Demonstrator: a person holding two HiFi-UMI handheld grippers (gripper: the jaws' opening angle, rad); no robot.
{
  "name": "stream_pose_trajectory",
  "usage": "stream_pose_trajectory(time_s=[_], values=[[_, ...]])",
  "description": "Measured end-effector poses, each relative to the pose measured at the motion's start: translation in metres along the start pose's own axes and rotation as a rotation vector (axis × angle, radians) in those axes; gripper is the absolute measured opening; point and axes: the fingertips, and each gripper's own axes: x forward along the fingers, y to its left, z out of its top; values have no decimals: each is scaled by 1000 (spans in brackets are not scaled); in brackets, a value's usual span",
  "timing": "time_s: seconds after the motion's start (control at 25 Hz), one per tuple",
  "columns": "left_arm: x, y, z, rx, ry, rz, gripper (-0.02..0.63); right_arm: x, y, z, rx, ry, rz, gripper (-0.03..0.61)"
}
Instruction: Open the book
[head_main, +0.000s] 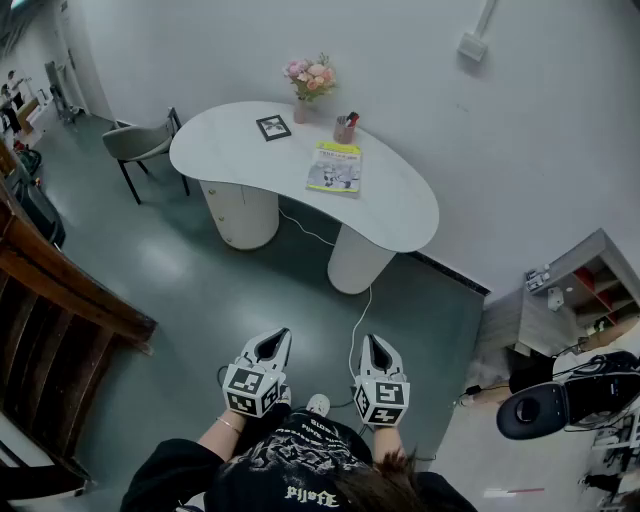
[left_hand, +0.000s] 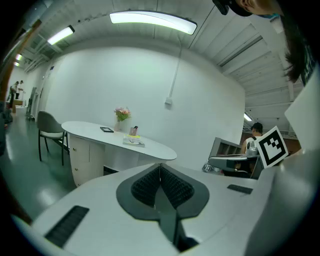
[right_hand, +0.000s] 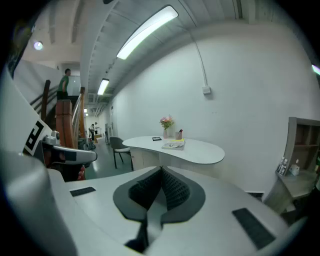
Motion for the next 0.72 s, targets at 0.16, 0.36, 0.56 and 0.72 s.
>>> stream_pose_trajectory(time_s=[0.16,0.36,0.56,0.72], values=[[-1,7,4,-4,-15,-7,23,3,4,0,-20,11,6,28],[1,15,7,21,-21,-45,25,2,6,-2,-20,18,-28,28],[-1,26,10,12,-31,-61,25,10,12,0,14,-4,-84,28],[-4,37,8,-22,-34,-62,25,20,24,5,34,-27,-80,28]])
